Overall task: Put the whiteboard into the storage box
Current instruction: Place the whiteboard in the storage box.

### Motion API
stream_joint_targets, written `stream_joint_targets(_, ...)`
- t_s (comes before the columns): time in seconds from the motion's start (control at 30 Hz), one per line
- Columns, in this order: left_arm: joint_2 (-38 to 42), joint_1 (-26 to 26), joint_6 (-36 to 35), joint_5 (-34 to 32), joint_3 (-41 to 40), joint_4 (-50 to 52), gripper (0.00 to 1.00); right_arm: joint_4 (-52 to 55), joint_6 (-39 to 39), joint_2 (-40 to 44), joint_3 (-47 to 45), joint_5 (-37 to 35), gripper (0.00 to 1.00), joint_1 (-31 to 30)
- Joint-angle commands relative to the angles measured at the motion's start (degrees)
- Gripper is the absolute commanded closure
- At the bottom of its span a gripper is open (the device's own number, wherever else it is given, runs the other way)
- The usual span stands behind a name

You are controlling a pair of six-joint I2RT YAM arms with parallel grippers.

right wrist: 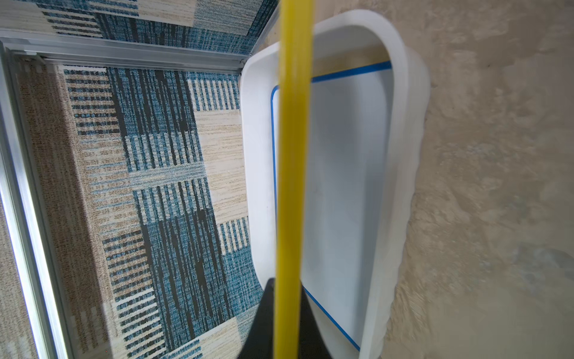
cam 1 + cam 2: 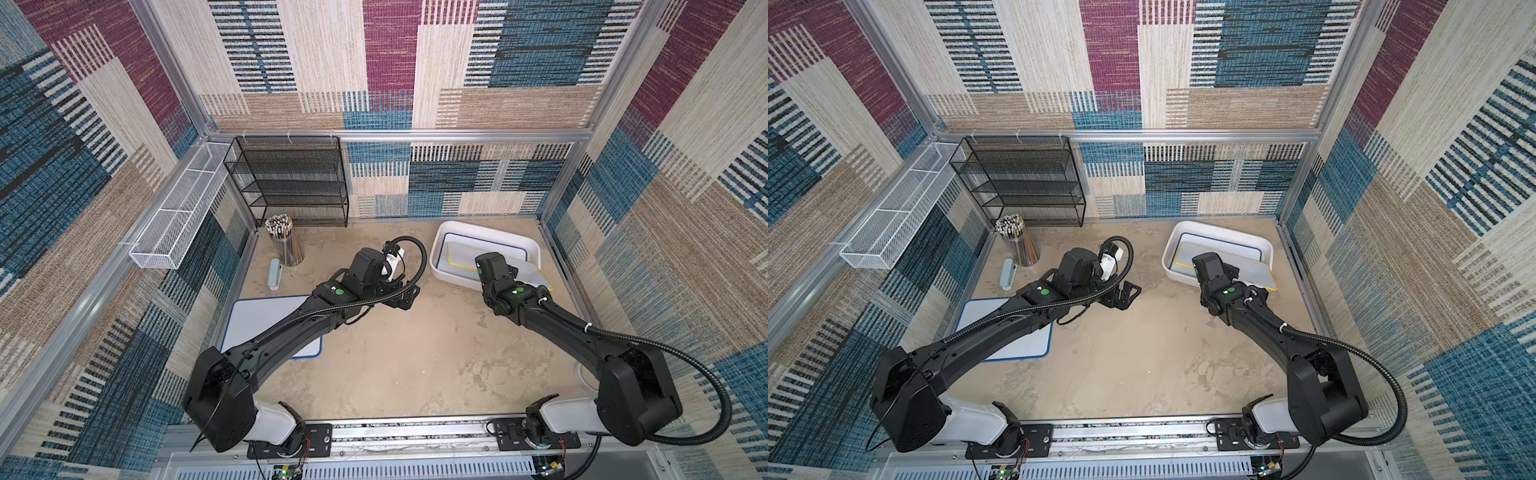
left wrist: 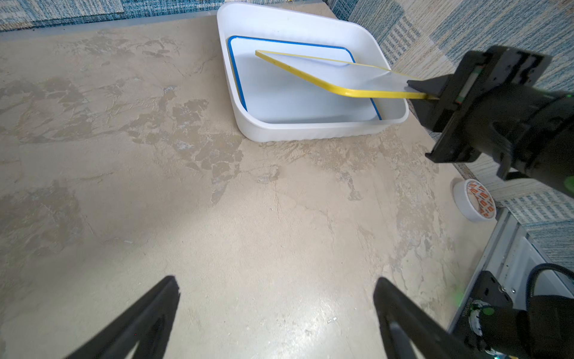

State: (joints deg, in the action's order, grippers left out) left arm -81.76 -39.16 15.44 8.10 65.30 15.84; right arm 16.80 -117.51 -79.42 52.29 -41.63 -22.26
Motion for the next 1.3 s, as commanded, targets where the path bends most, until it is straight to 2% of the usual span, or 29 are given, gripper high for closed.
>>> stream_joint_targets(0.0,-0.2,0.0,-0.6,1.1,0.2,-1.2,0.00,-4.1,-0.9,-2.5,2.6,-0.2,0.91,0.7)
stream_joint_targets(0.27,-1.3,0.0,0.0,1.7,0.5,-1.3,0.00,-6.0,-0.7,-9.4,6.9,2.1,0.91,2.1)
stream_joint_targets(0.57,-2.6,0.0,1.6,3.6,0.9,-1.6,0.00,-5.0,0.9,-15.8,12.6,1.2,0.90,2.8)
stream_joint_targets(1.0,-3.6,0.1,2.9,5.2,1.0,-2.1,0.00,-3.8,1.5,-18.9,12.4,1.1,0.86,3.6)
stream_joint_targets(1.27,-3.2,0.4,3.3,5.3,1.2,-2.0,0.00,-6.8,5.7,-19.6,10.3,5.8,0.70,3.9)
